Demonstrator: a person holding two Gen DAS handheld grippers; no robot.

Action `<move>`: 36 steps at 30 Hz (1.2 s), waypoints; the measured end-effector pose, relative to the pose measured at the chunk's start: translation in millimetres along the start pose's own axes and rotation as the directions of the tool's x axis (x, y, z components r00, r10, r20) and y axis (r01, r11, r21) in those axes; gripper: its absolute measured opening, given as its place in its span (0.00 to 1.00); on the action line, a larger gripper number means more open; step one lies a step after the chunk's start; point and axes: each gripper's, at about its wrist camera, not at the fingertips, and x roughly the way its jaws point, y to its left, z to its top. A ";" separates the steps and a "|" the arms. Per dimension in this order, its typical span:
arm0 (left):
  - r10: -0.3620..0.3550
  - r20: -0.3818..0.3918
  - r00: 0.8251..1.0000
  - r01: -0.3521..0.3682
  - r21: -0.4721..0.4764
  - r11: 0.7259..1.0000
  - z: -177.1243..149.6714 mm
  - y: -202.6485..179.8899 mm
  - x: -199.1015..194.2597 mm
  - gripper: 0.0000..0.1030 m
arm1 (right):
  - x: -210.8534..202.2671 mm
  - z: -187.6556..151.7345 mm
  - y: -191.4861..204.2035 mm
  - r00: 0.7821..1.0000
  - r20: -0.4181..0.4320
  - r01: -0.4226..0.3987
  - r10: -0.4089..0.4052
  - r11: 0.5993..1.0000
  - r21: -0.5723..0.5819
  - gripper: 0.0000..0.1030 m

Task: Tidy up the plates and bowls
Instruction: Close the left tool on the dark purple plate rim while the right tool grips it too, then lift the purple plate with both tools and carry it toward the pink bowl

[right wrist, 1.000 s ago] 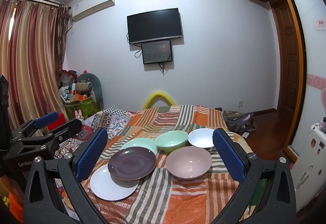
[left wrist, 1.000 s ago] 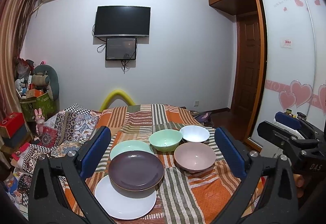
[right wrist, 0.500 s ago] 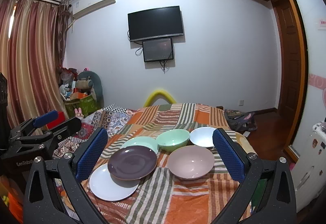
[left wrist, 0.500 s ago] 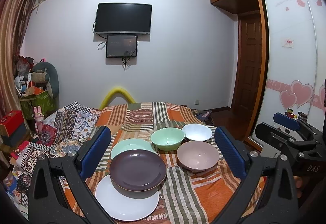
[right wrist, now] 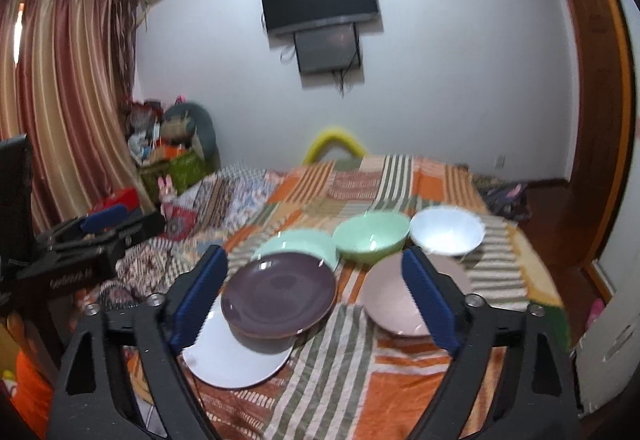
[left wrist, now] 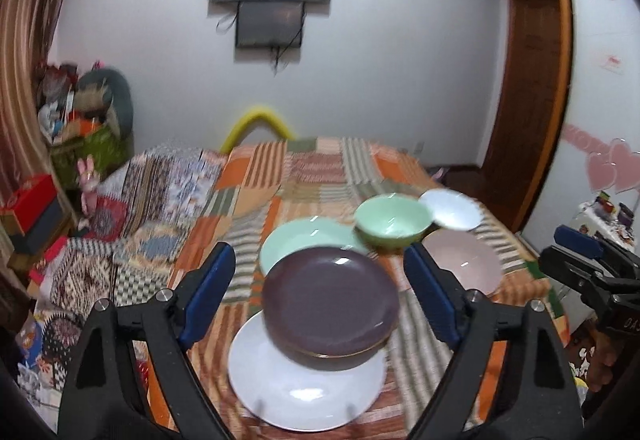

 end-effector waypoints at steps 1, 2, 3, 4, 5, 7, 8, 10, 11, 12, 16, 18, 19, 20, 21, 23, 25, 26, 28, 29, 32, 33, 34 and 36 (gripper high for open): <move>0.008 -0.031 0.999 -0.008 -0.014 1.000 -2.1 10.4 12.6 0.82 | 10.6 -2.8 0.1 1.000 -0.027 -0.005 0.005 1.000 0.002 0.73; 0.009 -0.053 0.999 -0.010 -0.024 1.000 -3.8 17.0 21.2 0.78 | 17.6 -4.9 -0.3 0.999 -0.045 -0.006 0.006 1.000 0.004 0.71; 0.005 -0.077 0.997 -0.008 -0.033 0.999 -5.7 23.9 30.5 0.76 | 26.3 -7.7 -1.0 0.998 -0.068 -0.008 0.008 1.000 0.007 0.68; 0.000 -0.105 0.994 -0.005 -0.045 0.999 -8.4 31.3 41.7 0.72 | 35.7 -9.8 -0.9 0.996 -0.091 -0.009 0.010 1.000 0.008 0.64; -0.005 -0.133 0.991 -0.003 -0.060 0.998 -11.2 38.8 53.4 0.68 | 43.9 -12.3 -0.9 0.993 -0.114 -0.011 0.012 1.000 0.009 0.62; -0.019 -0.184 0.983 0.003 -0.085 0.996 -17.1 51.9 75.0 0.64 | 60.3 -17.6 -1.3 0.987 -0.158 -0.016 0.018 1.000 0.013 0.55; -0.023 -0.205 0.979 0.004 -0.093 0.996 -20.6 56.5 84.4 0.61 | 70.6 -21.6 -1.8 0.982 -0.185 -0.018 0.021 1.000 0.018 0.53; -0.024 -0.250 0.968 -0.003 -0.104 0.995 -29.6 66.2 106.0 0.56 | 84.6 -26.6 -2.3 0.976 -0.217 -0.018 0.022 1.000 0.023 0.47; -0.024 -0.264 0.964 -0.005 -0.109 0.994 -33.6 68.3 114.7 0.53 | 92.1 -29.5 -3.2 0.971 -0.237 -0.017 0.023 0.999 0.028 0.45; -0.028 -0.279 0.960 -0.004 -0.114 0.993 -37.4 71.5 122.7 0.52 | 100.1 -31.9 -3.4 0.966 -0.257 -0.016 0.024 0.999 0.034 0.41; -0.051 -0.343 0.938 0.003 -0.137 0.991 -54.2 82.4 156.6 0.42 | 127.6 -41.5 -8.8 0.946 -0.322 -0.009 0.027 0.998 0.058 0.30; -0.071 -0.366 0.928 0.015 -0.153 0.988 -58.3 84.2 167.4 0.39 | 138.2 -46.9 -10.0 0.936 -0.351 -0.004 0.026 0.998 0.065 0.29; -0.077 -0.374 0.924 0.018 -0.159 0.987 -60.4 85.9 173.5 0.37 | 142.4 -48.7 -11.0 0.932 -0.363 -0.001 0.025 0.998 0.067 0.28; -0.080 -0.379 0.922 0.020 -0.161 0.987 -62.5 87.4 179.7 0.36 | 147.6 -51.0 -12.4 0.927 -0.374 0.003 0.023 0.998 0.068 0.27; -0.081 -0.381 0.921 0.021 -0.161 0.987 -62.9 87.9 182.7 0.35 | 152.7 -52.4 -14.3 0.923 -0.384 0.009 0.019 0.997 0.071 0.26; -0.082 -0.382 0.920 0.023 -0.157 0.987 -64.2 88.9 191.3 0.32 | 159.7 -54.8 -16.9 0.915 -0.403 0.014 0.022 0.996 0.086 0.25; -0.084 -0.383 0.920 0.026 -0.156 0.987 -64.9 90.4 198.1 0.28 | 165.1 -57.1 -17.8 0.910 -0.413 0.022 0.020 0.995 0.095 0.24; -0.087 -0.385 0.919 0.029 -0.155 0.987 -64.9 91.2 201.5 0.25 | 166.9 -58.0 -18.4 0.909 -0.416 0.026 0.016 0.995 0.095 0.24; -0.092 -0.392 0.915 0.033 -0.156 0.987 -65.6 91.4 207.2 0.24 | 170.0 -58.8 -18.2 0.907 -0.421 0.031 0.013 0.995 0.096 0.23; -0.094 -0.394 0.914 0.035 -0.155 0.987 -65.8 90.5 209.1 0.24 | 171.5 -59.0 -17.7 0.906 -0.424 0.034 0.010 0.995 0.096 0.23; -0.107 -0.396 0.912 0.046 -0.159 0.986 -66.6 90.5 214.6 0.23 | 174.9 -59.2 -19.2 0.904 -0.428 0.047 -0.003 0.995 0.091 0.23; -0.111 -0.396 0.911 0.051 -0.159 0.986 -66.3 90.3 216.2 0.23 | 176.6 -59.1 -21.0 0.903 -0.429 0.047 -0.003 0.994 0.094 0.23; -0.113 -0.397 0.911 0.054 -0.157 0.986 -66.3 90.0 217.2 0.23 | 178.2 -59.5 -21.8 0.902 -0.431 0.048 -0.002 0.994 0.097 0.22; -0.125 -0.401 0.907 0.066 -0.158 0.985 -66.2 89.5 220.2 0.21 | 179.9 -59.8 -22.9 0.899 -0.437 0.047 0.002 0.994 0.099 0.22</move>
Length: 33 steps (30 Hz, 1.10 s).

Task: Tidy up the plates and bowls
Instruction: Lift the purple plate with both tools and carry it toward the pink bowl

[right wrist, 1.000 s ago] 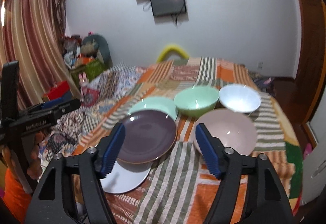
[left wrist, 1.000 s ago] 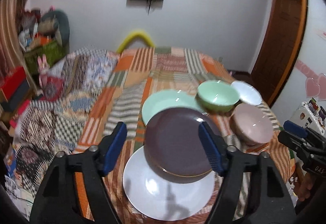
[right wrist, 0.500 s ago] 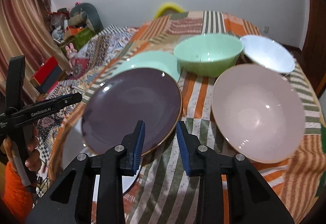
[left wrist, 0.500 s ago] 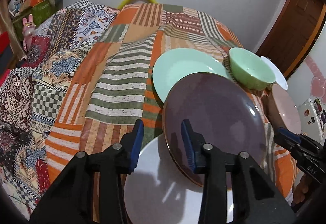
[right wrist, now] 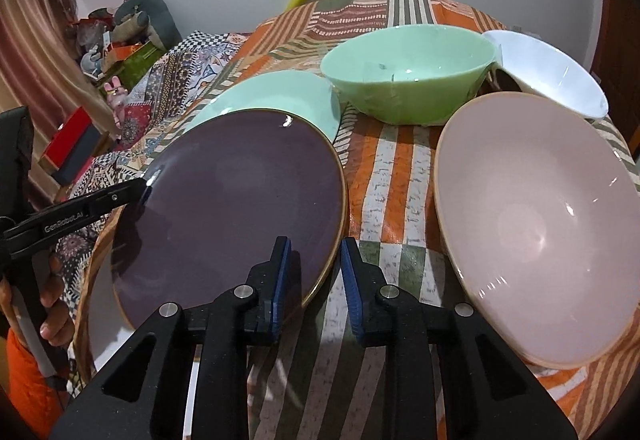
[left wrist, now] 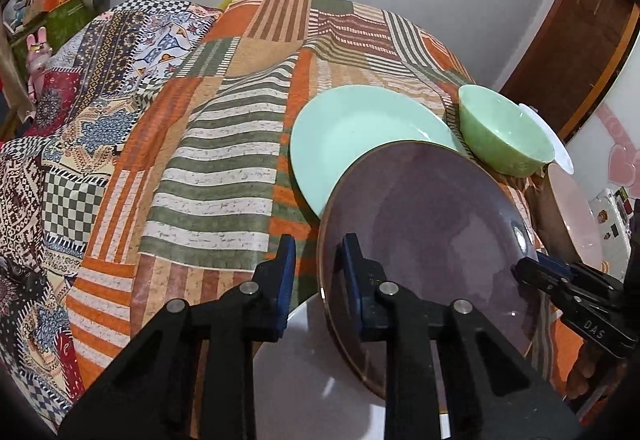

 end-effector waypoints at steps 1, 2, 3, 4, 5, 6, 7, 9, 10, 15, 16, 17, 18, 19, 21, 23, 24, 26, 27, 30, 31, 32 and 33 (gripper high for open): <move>-0.022 -0.015 1.000 0.022 0.004 1.000 0.2 -0.5 2.5 0.21 | 0.8 1.1 0.6 1.000 0.001 0.001 -0.001 1.000 0.001 0.21; -0.053 -0.034 0.998 0.054 0.008 0.999 -0.2 -1.2 5.1 0.22 | 0.7 1.1 0.5 1.000 0.002 0.002 -0.002 1.000 0.000 0.21; -0.052 -0.036 0.998 0.052 0.016 0.998 -0.2 -1.9 6.0 0.22 | 0.2 1.2 0.2 1.000 0.004 0.001 -0.001 1.000 0.000 0.21; -0.037 -0.035 0.999 0.039 0.032 0.999 -0.6 -3.9 6.4 0.22 | -0.2 1.6 0.1 1.000 0.004 0.001 -0.001 1.000 0.000 0.21; -0.030 -0.032 0.999 0.031 0.042 0.999 -0.7 -5.6 6.1 0.22 | -0.7 1.6 0.2 1.000 0.005 0.001 -0.001 1.000 -0.001 0.21; -0.028 -0.031 0.999 0.029 0.043 0.999 -0.2 -5.9 5.2 0.22 | -0.7 2.6 0.3 1.000 0.004 0.001 -0.001 1.000 -0.002 0.21; -0.028 -0.031 0.999 0.029 0.041 0.999 -0.6 -5.9 4.0 0.22 | -0.7 3.5 0.1 1.000 0.002 0.001 -0.001 1.000 -0.002 0.21; -0.028 -0.030 0.999 0.029 0.034 0.999 -1.3 -6.6 2.4 0.22 | -1.4 4.3 0.4 1.000 0.000 -0.002 0.002 1.000 -0.001 0.21; -0.029 -0.030 0.999 0.030 0.028 0.999 -1.7 -6.7 1.1 0.22 | -1.9 4.5 0.3 1.000 -0.002 -0.004 0.004 1.000 -0.001 0.21; -0.036 -0.033 0.999 0.037 0.017 0.999 -8.0 -10.0 -8.1 0.22 | -6.4 3.8 2.6 1.000 0.001 -0.004 0.004 1.000 -0.006 0.20; -0.032 -0.032 0.999 0.033 0.020 0.999 -9.9 -12.3 -9.9 0.22 | -8.3 3.4 2.7 1.000 0.006 -0.005 0.005 1.000 -0.006 0.20; -0.025 -0.029 0.999 0.026 0.025 0.999 -12.0 -15.1 -13.9 0.22 | -11.6 2.7 2.4 1.000 0.011 -0.007 0.007 1.000 -0.007 0.20; -0.023 -0.025 0.999 0.024 0.027 0.999 -13.3 -16.6 -17.1 0.22 | -13.4 2.9 3.0 1.000 0.015 -0.009 0.009 1.000 -0.008 0.20; -0.023 -0.020 1.000 0.023 0.030 0.999 -15.0 -19.1 -22.3 0.22 | -15.3 3.9 4.0 1.000 0.016 -0.010 0.010 1.000 -0.007 0.20; -0.030 -0.008 1.000 0.030 0.034 0.999 -17.4 -23.2 -32.8 0.22 | -21.8 3.5 4.9 1.000 0.027 -0.008 0.008 1.000 -0.011 0.20; -0.040 0.013 0.999 0.039 0.044 0.998 -20.9 -29.1 -48.2 0.22 | -29.0 2.9 5.9 0.999 0.038 -0.005 0.006 1.000 -0.015 0.20; -0.043 0.025 0.999 0.042 0.049 0.998 -22.8 -32.7 -56.1 0.22 | -33.2 2.4 7.0 0.999 0.044 -0.005 0.005 1.000 -0.016 0.21; -0.049 0.042 0.998 0.046 0.058 0.997 -25.2 -38.6 -68.8 0.22 | -41.0 0.8 7.0 0.999 0.052 -0.005 0.006 1.000 -0.018 0.20; -0.051 0.049 0.997 0.048 0.064 0.997 -26.5 -41.9 -75.7 0.22 | -45.7 -0.2 7.2 0.998 0.058 -0.004 0.005 1.000 -0.020 0.21; -0.052 0.066 0.996 0.046 0.083 0.995 -31.0 -53.0 -94.2 0.22 | -59.7 -4.6 8.8 0.997 0.074 -0.002 0.004 1.000 -0.019 0.20; -0.053 0.069 0.996 0.047 0.089 0.995 -33.5 -57.2 -100.5 0.22 | -64.0 -6.7 9.2 0.997 0.080 -0.001 0.002 1.000 -0.019 0.20; -0.055 0.073 0.996 0.048 0.095 0.994 -36.3 -61.4 -106.7 0.22 | -68.9 -8.1 9.0 0.996 0.087 0.000 0.001 1.000 -0.019 0.20; -0.056 0.075 0.996 0.049 0.100 0.994 -39.3 -65.1 -112.0 0.22 | -73.7 -10.0 8.5 0.996 0.093 0.001 0.000 1.000 -0.018 0.21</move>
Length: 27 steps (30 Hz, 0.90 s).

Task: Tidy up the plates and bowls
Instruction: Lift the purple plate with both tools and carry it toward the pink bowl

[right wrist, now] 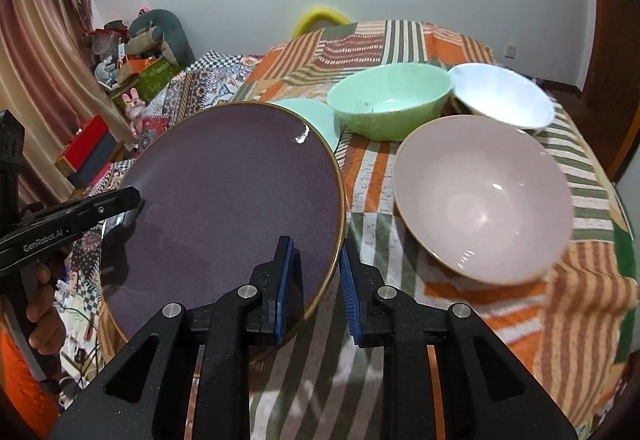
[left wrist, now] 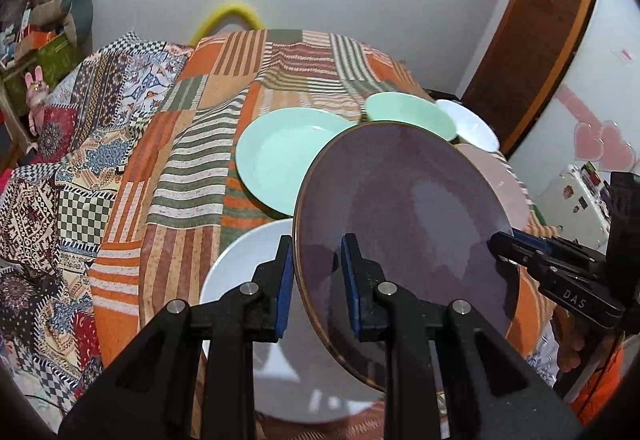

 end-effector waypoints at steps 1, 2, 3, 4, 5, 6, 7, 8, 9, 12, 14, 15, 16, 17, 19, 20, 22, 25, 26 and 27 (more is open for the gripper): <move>0.000 0.000 1.000 0.000 0.002 1.000 -1.0 -3.9 -3.1 0.22 | -4.0 -1.3 -1.3 1.000 0.005 0.001 -0.001 1.000 0.000 0.20; 0.001 -0.001 1.000 -0.001 0.006 1.000 -2.7 -8.4 -7.1 0.22 | -8.9 -3.1 -1.5 1.000 0.011 0.002 -0.002 1.000 0.000 0.20; 0.002 -0.001 1.000 -0.002 0.010 1.000 -4.9 -12.4 -10.7 0.22 | -12.8 -4.6 -2.1 1.000 0.015 0.003 -0.003 1.000 0.001 0.21; 0.004 -0.003 1.000 -0.004 0.014 1.000 -7.3 -15.9 -14.2 0.22 | -17.0 -6.4 -2.8 1.000 0.018 0.004 -0.004 1.000 0.000 0.21; 0.004 -0.003 1.000 -0.004 0.017 1.000 -9.5 -18.4 -16.7 0.22 | -20.8 -7.5 -3.7 1.000 0.023 0.005 -0.005 1.000 0.000 0.21; 0.005 -0.004 1.000 -0.005 0.022 1.000 -12.2 -23.1 -19.9 0.22 | -25.0 -9.8 -4.3 1.000 0.029 0.007 -0.007 1.000 -0.001 0.21; 0.006 -0.006 1.000 -0.006 0.026 1.000 -13.4 -26.4 -21.1 0.22 | -28.8 -12.0 -4.2 0.999 0.033 0.010 -0.010 1.000 -0.002 0.21; 0.007 -0.009 1.000 -0.007 0.029 1.000 -15.5 -29.5 -22.7 0.22 | -31.8 -13.4 -5.0 0.999 0.038 0.011 -0.011 1.000 -0.001 0.21; 0.006 -0.012 1.000 -0.006 0.032 0.999 -18.0 -34.0 -24.7 0.22 | -34.5 -14.5 -6.3 0.999 0.041 0.011 -0.011 1.000 0.000 0.21; 0.006 -0.024 1.000 -0.005 0.044 0.999 -24.3 -43.8 -26.5 0.22 | -39.9 -18.8 -11.1 0.999 0.048 0.018 -0.018 1.000 0.002 0.21; 0.007 -0.035 0.999 -0.005 0.055 0.998 -28.6 -51.9 -26.8 0.22 | -42.3 -22.7 -14.2 0.998 0.049 0.025 -0.025 1.000 0.002 0.21; 0.006 -0.042 0.999 -0.004 0.060 0.998 -31.8 -56.6 -26.8 0.22 | -44.2 -25.2 -16.2 0.998 0.049 0.027 -0.027 1.000 0.004 0.21; 0.005 -0.047 0.999 -0.002 0.062 0.998 -33.5 -59.3 -26.4 0.22 | -46.4 -28.7 -17.3 0.998 0.049 0.028 -0.029 1.000 0.007 0.21; 0.003 -0.056 0.998 0.001 0.065 0.998 -35.7 -63.0 -25.4 0.22 | -47.5 -30.8 -19.6 0.998 0.049 0.030 -0.031 0.999 0.009 0.21; 0.001 -0.069 0.998 0.004 0.071 0.997 -39.6 -70.0 -23.4 0.22 | -50.0 -35.1 -23.2 0.998 0.049 0.037 -0.038 0.999 0.016 0.21; -0.001 -0.075 0.997 0.006 0.074 0.997 -41.7 -73.5 -21.8 0.22 | -51.4 -37.8 -25.6 0.998 0.049 0.040 -0.041 0.999 0.021 0.21; -0.006 -0.094 0.996 0.013 0.075 0.997 -46.0 -79.6 -17.6 0.22 | -53.7 -43.8 -30.9 0.998 0.046 0.046 -0.047 0.999 0.027 0.21; -0.007 -0.127 0.992 0.018 0.078 0.997 -51.8 -87.8 -9.0 0.22 | -54.9 -52.1 -37.9 0.998 0.036 0.054 -0.056 0.998 0.038 0.21; -0.009 -0.136 0.991 0.020 0.079 0.997 -53.7 -90.6 -6.9 0.22 | -55.5 -54.8 -39.6 0.998 0.033 0.057 -0.058 0.998 0.041 0.21; -0.010 -0.144 0.990 0.022 0.080 0.997 -55.3 -93.0 -4.8 0.22 | -56.5 -58.0 -43.3 0.998 0.030 0.059 -0.060 0.997 0.044 0.21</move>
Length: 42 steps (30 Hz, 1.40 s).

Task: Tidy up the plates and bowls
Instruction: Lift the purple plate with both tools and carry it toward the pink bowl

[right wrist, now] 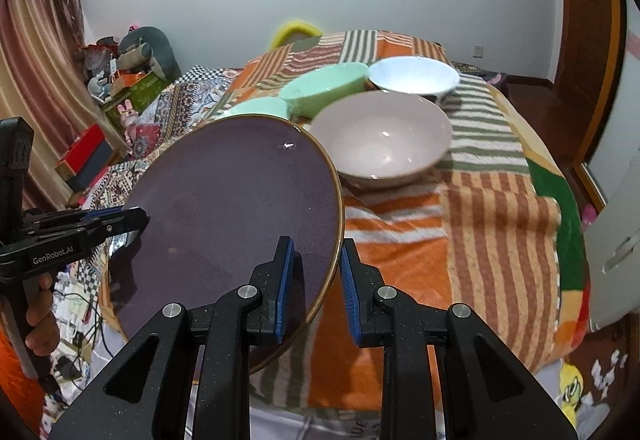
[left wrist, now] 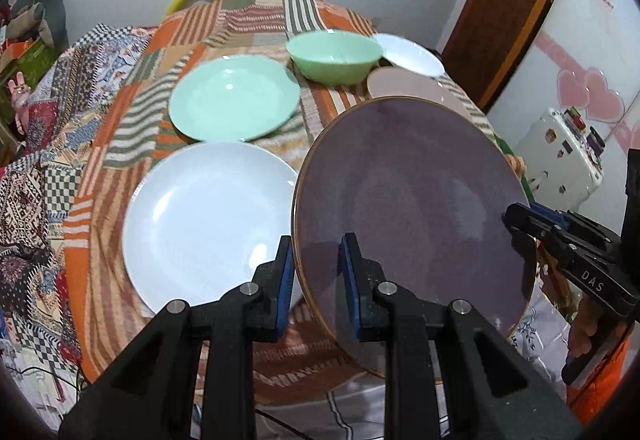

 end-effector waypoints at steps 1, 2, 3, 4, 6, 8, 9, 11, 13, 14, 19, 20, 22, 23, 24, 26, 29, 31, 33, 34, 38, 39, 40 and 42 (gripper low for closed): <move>0.000 -0.011 1.000 0.000 0.001 1.000 -1.0 -2.6 3.3 0.22 | 0.4 -2.3 -2.9 1.000 -0.004 0.002 -0.002 1.000 0.003 0.21; 0.000 -0.021 1.000 0.000 0.003 1.000 -1.9 -5.2 6.4 0.22 | 1.4 -4.3 -4.9 1.000 -0.010 0.003 -0.003 1.000 0.008 0.21; 0.000 -0.031 1.000 0.000 0.004 1.000 -3.1 -7.6 9.3 0.22 | 1.6 -7.9 -9.2 1.000 -0.015 0.003 -0.003 1.000 0.013 0.21; 0.001 -0.042 0.999 -0.001 0.005 1.000 -3.3 -10.4 13.3 0.22 | 2.8 -10.1 -11.3 1.000 -0.021 0.005 -0.004 1.000 0.017 0.21; 0.003 -0.064 0.998 -0.002 0.007 1.000 -4.5 -13.6 20.0 0.22 | 4.4 -16.4 -18.8 0.999 -0.034 0.007 -0.006 1.000 0.027 0.21; 0.003 -0.088 0.996 -0.002 0.011 1.000 -4.5 -15.2 27.7 0.22 | 6.3 -22.5 -24.5 0.999 -0.047 0.006 -0.004 0.999 0.036 0.21; 0.005 -0.100 0.995 -0.004 0.013 1.000 -4.3 -16.3 31.4 0.22 | 8.1 -24.5 -26.8 0.999 -0.053 0.005 -0.002 0.999 0.043 0.21; 0.007 -0.124 0.992 -0.005 0.017 1.000 -3.8 -18.1 39.9 0.22 | 11.3 -27.5 -30.5 0.998 -0.067 0.004 0.000 0.999 0.054 0.21; 0.009 -0.148 0.989 -0.006 0.020 1.000 -3.0 -19.8 48.2 0.22 | 15.3 -30.1 -35.2 0.997 -0.078 0.004 0.002 0.998 0.065 0.21; 0.010 -0.157 0.988 -0.006 0.023 1.000 -2.2 -20.4 52.3 0.22 | 17.2 -31.4 -37.5 0.997 -0.084 0.004 0.002 0.997 0.072 0.21; 0.012 -0.200 0.980 -0.007 0.027 1.000 1.9 -24.0 72.5 0.22 | 23.8 -36.8 -47.0 0.994 -0.106 0.007 0.004 0.995 0.102 0.21; 0.010 -0.208 0.978 -0.005 0.025 1.000 2.6 -24.2 76.5 0.22 | 25.1 -37.2 -48.6 0.994 -0.109 0.009 0.003 0.994 0.106 0.21; 0.009 -0.224 0.975 -0.004 0.024 1.000 4.2 -24.1 84.8 0.22 | 27.6 -38.5 -51.3 0.993 -0.115 0.011 0.002 0.994 0.112 0.21; 0.011 -0.230 0.973 -0.005 0.025 1.000 4.7 -24.8 88.5 0.22 | 29.2 -38.7 -52.9 0.993 -0.120 0.011 0.003 0.993 0.118 0.21; 0.011 -0.237 0.972 -0.005 0.026 1.000 5.0 -25.4 91.9 0.22 | 30.8 -38.4 -54.9 0.992 -0.123 0.011 0.004 0.992 0.123 0.21; 0.010 -0.248 0.969 -0.003 0.026 1.000 5.1 -26.8 98.3 0.22 | 32.5 -38.9 -56.7 0.992 -0.129 0.017 0.000 0.992 0.128 0.21; 0.004 -0.258 0.966 0.002 0.024 1.000 5.1 -27.8 104.1 0.22 | 35.4 -39.6 -59.6 0.991 -0.136 0.022 -0.003 0.990 0.140 0.21; 0.003 -0.262 0.965 0.002 0.019 1.000 5.5 -27.7 107.3 0.22 | 37.2 -40.3 -60.7 0.990 -0.143 0.023 -0.002 0.989 0.147 0.21; 0.000 -0.263 0.965 0.002 0.009 1.000 5.2 -26.3 109.6 0.22 | 39.7 -39.0 -61.7 0.989 -0.147 0.022 0.001 0.989 0.149 0.21; -0.003 -0.263 0.965 0.004 0.003 1.000 4.4 -26.4 110.5 0.22 | 39.7 -39.2 -61.4 0.989 -0.146 0.022 0.000 0.989 0.147 0.21; -0.006 -0.260 0.966 0.007 0.002 1.000 2.1 -25.6 111.1 0.22 | 39.8 -40.7 -59.8 0.989 -0.150 0.021 0.001 0.990 0.142 0.21; 0.006 -0.255 0.967 -0.003 0.012 1.000 1.0 -26.6 109.9 0.22 | 40.7 -39.7 -60.3 0.988 -0.152 0.016 0.006 0.989 0.144 0.21; 0.023 -0.251 0.968 -0.016 0.030 0.999 -0.4 -28.6 108.4 0.22 | 40.3 -40.0 -60.8 0.988 -0.155 0.011 0.012 0.989 0.145 0.22; 0.045 -0.243 0.969 -0.032 0.056 0.998 -3.4 -33.0 104.3 0.22 | 37.9 -38.4 -61.0 0.988 -0.153 0.018 0.005 0.989 0.146 0.22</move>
